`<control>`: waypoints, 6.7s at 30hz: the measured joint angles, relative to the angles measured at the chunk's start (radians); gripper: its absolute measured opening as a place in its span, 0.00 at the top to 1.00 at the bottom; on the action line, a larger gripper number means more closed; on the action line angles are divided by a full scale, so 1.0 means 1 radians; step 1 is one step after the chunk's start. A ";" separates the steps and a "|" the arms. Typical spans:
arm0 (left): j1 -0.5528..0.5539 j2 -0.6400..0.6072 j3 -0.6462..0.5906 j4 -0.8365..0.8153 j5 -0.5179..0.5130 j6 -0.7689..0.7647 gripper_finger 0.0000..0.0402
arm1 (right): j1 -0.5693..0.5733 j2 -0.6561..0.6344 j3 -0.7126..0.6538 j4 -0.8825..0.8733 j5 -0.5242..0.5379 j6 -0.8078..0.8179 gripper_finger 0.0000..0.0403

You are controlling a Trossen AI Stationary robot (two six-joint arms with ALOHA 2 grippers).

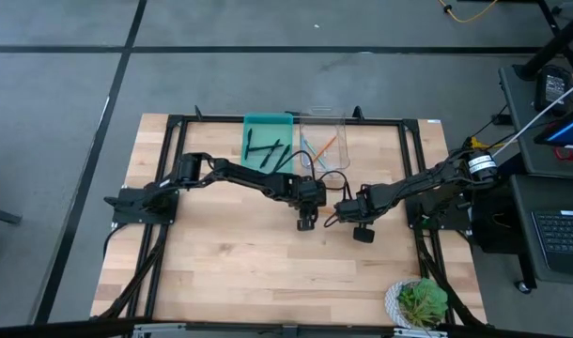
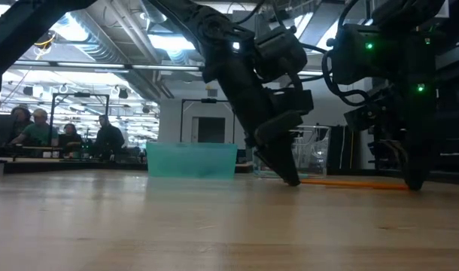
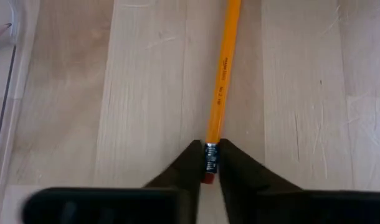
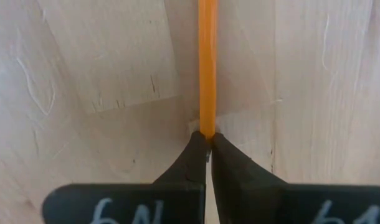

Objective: Sort pens & pencils
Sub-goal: Put the yellow pencil into the transparent bin, then return to Home Position

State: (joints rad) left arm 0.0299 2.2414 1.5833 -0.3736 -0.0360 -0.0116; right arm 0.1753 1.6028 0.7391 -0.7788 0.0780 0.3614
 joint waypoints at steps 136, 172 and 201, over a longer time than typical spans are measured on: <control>0.203 -0.032 0.698 -0.812 0.212 -0.500 0.75 | 0.072 -0.715 0.235 -0.096 -0.045 -0.071 0.77; 0.023 -0.515 0.698 -0.861 -0.255 -0.290 0.75 | -0.064 -0.736 0.488 0.159 -0.045 -0.237 0.77; 0.165 -1.142 -0.176 -0.229 -0.160 -0.192 0.75 | -0.232 -0.731 0.548 0.162 -0.106 -0.267 0.77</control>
State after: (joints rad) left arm 0.1952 1.0993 1.4073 -0.6025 -0.1965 -0.2032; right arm -0.0563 0.8719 1.2867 -0.6165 -0.0280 0.0940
